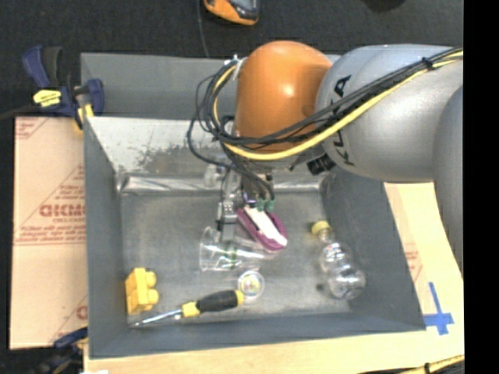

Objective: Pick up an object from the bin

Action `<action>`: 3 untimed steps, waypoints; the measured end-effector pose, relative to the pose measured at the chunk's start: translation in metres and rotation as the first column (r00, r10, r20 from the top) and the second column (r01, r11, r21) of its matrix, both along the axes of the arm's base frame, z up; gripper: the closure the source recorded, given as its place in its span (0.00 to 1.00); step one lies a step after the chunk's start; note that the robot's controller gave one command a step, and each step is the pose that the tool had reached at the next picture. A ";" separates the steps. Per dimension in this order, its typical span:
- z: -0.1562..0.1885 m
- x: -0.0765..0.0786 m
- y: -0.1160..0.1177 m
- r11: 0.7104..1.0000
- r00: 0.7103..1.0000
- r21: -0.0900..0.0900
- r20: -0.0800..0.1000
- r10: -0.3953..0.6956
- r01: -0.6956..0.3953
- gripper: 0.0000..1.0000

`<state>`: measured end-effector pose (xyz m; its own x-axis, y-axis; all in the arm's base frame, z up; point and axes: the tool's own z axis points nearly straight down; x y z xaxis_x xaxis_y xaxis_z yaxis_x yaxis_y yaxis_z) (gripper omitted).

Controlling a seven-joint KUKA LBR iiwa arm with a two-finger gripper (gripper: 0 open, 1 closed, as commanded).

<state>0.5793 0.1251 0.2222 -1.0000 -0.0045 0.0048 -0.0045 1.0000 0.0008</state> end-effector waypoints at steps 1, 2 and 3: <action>0.004 0.002 -0.001 1.000 1.000 0.001 0.008 -0.003 0.003 0.00; -0.076 -0.024 -0.048 0.992 0.992 -0.001 0.010 0.128 -0.128 0.00; -0.081 -0.036 -0.063 0.984 0.984 0.005 0.014 -0.179 0.179 0.00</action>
Offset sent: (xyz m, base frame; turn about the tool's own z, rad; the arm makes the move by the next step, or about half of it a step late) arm -0.0494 -0.0915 -0.1522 -0.2520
